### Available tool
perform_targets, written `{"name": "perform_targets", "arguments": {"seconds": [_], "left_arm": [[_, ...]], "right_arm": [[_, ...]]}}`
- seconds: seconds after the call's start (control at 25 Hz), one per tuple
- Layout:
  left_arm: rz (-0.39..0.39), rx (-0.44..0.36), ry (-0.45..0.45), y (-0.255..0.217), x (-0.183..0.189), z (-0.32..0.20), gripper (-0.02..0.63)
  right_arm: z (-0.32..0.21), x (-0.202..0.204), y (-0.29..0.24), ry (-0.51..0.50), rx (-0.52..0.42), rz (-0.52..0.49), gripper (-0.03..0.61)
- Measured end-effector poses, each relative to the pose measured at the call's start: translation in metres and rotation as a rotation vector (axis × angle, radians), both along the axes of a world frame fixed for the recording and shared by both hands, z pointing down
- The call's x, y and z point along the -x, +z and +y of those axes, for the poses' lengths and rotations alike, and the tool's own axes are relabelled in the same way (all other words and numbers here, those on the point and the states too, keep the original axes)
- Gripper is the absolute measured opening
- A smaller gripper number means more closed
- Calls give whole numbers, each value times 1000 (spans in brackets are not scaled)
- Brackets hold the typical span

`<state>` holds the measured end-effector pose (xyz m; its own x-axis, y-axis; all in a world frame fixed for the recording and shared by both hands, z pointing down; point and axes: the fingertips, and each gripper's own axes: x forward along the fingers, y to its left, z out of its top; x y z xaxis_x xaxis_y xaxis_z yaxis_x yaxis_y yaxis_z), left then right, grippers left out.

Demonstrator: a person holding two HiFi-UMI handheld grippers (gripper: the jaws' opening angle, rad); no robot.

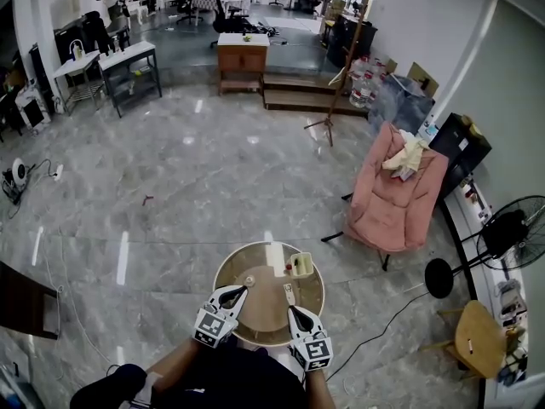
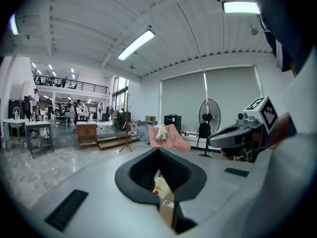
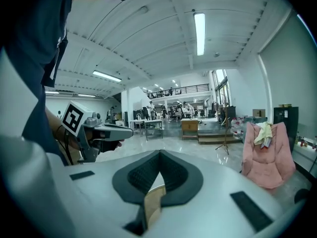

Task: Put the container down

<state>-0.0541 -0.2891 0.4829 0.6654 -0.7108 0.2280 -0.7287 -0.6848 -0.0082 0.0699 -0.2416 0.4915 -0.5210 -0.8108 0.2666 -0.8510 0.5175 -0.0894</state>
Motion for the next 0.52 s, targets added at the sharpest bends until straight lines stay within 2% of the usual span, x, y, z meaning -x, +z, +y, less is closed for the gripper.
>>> {"name": "perform_targets", "arguments": {"seconds": [0.2, 0.32, 0.52], "left_arm": [[7, -4, -2, -3, 0, 0, 25], [39, 37, -18, -3, 4, -2, 25], [55, 46, -24, -7, 7, -2, 25]], "right_arm": [[-1, -5, -3, 14, -4, -15, 26], [1, -1, -5, 4, -7, -21, 26], [8, 6, 2, -31, -8, 9, 26]]}}
